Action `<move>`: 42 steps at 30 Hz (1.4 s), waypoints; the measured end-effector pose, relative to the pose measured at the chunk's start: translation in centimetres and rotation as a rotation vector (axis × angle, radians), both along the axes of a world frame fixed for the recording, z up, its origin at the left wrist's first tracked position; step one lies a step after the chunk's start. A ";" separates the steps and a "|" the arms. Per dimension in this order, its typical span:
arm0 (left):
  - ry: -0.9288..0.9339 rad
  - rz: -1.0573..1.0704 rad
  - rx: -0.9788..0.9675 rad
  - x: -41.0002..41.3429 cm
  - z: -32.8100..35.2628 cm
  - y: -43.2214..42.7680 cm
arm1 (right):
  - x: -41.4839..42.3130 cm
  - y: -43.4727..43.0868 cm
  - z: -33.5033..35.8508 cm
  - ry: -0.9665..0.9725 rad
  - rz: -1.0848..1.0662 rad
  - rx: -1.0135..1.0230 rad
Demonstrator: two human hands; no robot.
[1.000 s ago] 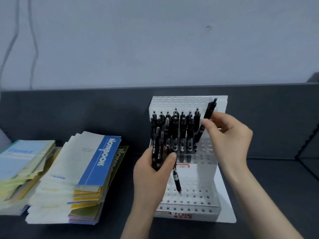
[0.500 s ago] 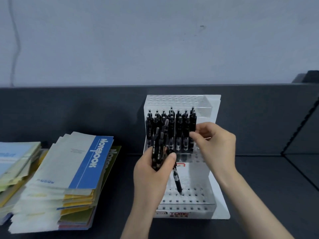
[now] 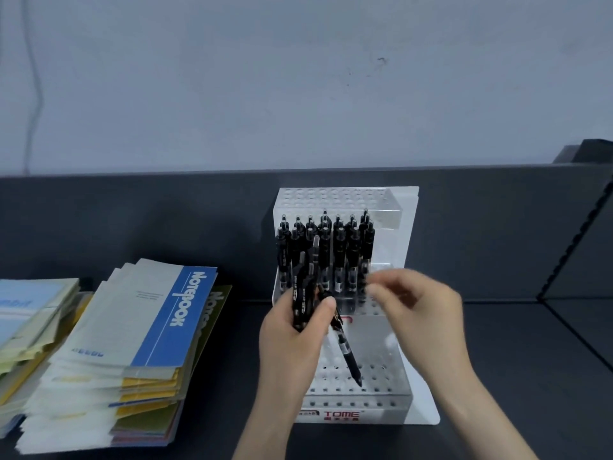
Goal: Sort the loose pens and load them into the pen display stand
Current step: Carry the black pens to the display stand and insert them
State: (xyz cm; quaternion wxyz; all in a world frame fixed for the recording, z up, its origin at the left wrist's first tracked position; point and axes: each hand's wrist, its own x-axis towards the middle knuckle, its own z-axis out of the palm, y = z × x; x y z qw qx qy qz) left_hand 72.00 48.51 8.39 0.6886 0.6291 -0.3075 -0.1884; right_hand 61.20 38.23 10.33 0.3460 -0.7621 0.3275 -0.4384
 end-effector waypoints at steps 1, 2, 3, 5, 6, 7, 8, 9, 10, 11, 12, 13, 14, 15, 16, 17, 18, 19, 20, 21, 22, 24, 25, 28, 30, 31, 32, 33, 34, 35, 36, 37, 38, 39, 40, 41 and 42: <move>0.006 -0.007 -0.010 -0.1 0.1 -0.2 | -0.2 0.7 0.0 0.088 0.094 0.024; 0.015 -0.013 -0.016 -0.3 0.0 -0.3 | -0.2 1.3 -0.2 0.176 0.170 0.043; 0.023 -0.019 -0.021 -0.4 0.1 -0.5 | -0.2 1.6 -0.4 0.230 0.216 0.055; 0.031 -0.032 -0.022 -0.7 0.1 -0.8 | 0.0 1.7 -1.2 0.250 0.219 0.053; 0.032 -0.037 -0.025 -0.7 0.1 -0.8 | 0.0 1.6 -1.2 0.234 0.193 0.048; 0.039 -0.034 -0.038 -0.8 0.1 -0.9 | 0.0 1.4 -1.1 0.199 0.152 0.049; 0.054 -0.024 -0.056 -0.8 0.1 -0.9 | -0.1 1.1 -0.8 0.122 0.100 0.061; 0.080 -0.011 -0.074 -0.8 0.2 -0.8 | -0.2 0.6 -0.2 0.003 0.054 0.083; 0.102 0.001 -0.090 -0.7 0.3 -0.8 | -0.4 0.0 0.5 -0.127 0.018 0.102; 0.126 0.006 -0.106 -0.6 0.3 -0.7 | -0.6 -0.5 1.4 -0.234 -0.013 0.109; 0.147 0.006 -0.123 -0.6 0.3 -0.6 | -0.6 -0.9 2.1 -0.295 -0.037 0.099; 0.163 0.004 -0.135 -0.6 0.4 -0.6 | -0.5 -1.3 2.7 -0.322 -0.054 0.082; 0.168 0.000 -0.145 -0.6 0.5 -0.6 | -0.3 -1.6 3.0 -0.330 -0.066 0.069; 0.170 0.004 -0.149 -0.7 0.5 -0.5 | 0.0 -1.8 3.2 -0.327 -0.076 0.062; 0.169 0.005 -0.150 -0.7 0.5 -0.5 | 0.3 -2.0 3.1 -0.314 -0.086 0.052; 0.171 0.002 -0.150 -0.7 0.5 -0.4 | 0.6 -2.0 3.0 -0.293 -0.098 0.041; 0.179 -0.008 -0.152 -0.6 0.4 -0.4 | 0.9 -2.1 2.8 -0.267 -0.108 0.030; 0.191 -0.018 -0.156 -0.5 0.3 -0.4 | 1.1 -2.2 2.6 -0.241 -0.114 0.023; 0.203 -0.027 -0.160 -0.4 0.2 -0.3 | 1.3 -2.3 2.3 -0.217 -0.113 0.022; 0.215 -0.035 -0.164 -0.3 0.1 -0.2 | 1.5 -2.3 2.0 -0.191 -0.112 0.025; 0.230 -0.043 -0.171 -0.2 0.0 -0.1 | 1.7 -2.3 1.7 -0.159 -0.113 0.027; 0.264 -0.061 -0.192 -0.1 -0.2 0.1 | 1.9 -2.4 1.1 -0.091 -0.118 0.032; 0.271 -0.067 -0.203 0.0 -0.3 0.2 | 2.0 -2.3 0.8 -0.062 -0.122 0.035; 0.241 -0.073 -0.208 -0.1 -0.4 0.2 | 1.9 -2.1 0.3 0.032 -0.176 0.018; 0.208 -0.078 -0.201 -0.1 -0.5 0.2 | 1.8 -1.6 0.1 0.086 -0.205 -0.015; 0.194 -0.081 -0.198 -0.2 -0.5 0.3 | 1.9 -1.5 0.1 0.090 -0.208 -0.023; 0.184 -0.085 -0.195 -0.2 -0.5 0.3 | 1.9 -1.4 0.0 0.086 -0.205 -0.026; 0.175 -0.089 -0.189 -0.3 -0.5 0.3 | 1.9 -1.4 0.0 0.084 -0.199 -0.021; 0.168 -0.093 -0.180 -0.4 -0.5 0.2 | 1.9 -1.5 0.0 0.086 -0.190 -0.009; 0.160 -0.097 -0.168 -0.5 -0.5 0.2 | 1.7 -1.6 0.0 0.088 -0.180 0.005; 0.152 -0.098 -0.155 -0.6 -0.5 0.2 | 1.5 -1.6 -0.2 0.081 -0.170 0.018; 0.144 -0.099 -0.141 -0.7 -0.5 0.1 | 1.1 -1.6 -0.4 0.056 -0.163 0.030; 0.133 -0.100 -0.129 -0.8 -0.5 0.0 | 0.7 -1.3 -0.5 0.014 -0.156 0.043; 0.119 -0.102 -0.118 -0.9 -0.5 -0.1 | 0.2 -0.8 -0.6 -0.029 -0.139 0.052; 0.104 -0.106 -0.110 -0.9 -0.4 -0.2 | -0.2 -0.3 -0.7 -0.055 -0.105 0.056; 0.086 -0.115 -0.100 -1.1 -0.5 -0.3 | -0.5 0.2 -0.8 -0.059 -0.056 0.069; 0.066 -0.128 -0.086 -1.2 -0.5 -0.5 | -0.7 0.6 -0.8 -0.048 0.000 0.099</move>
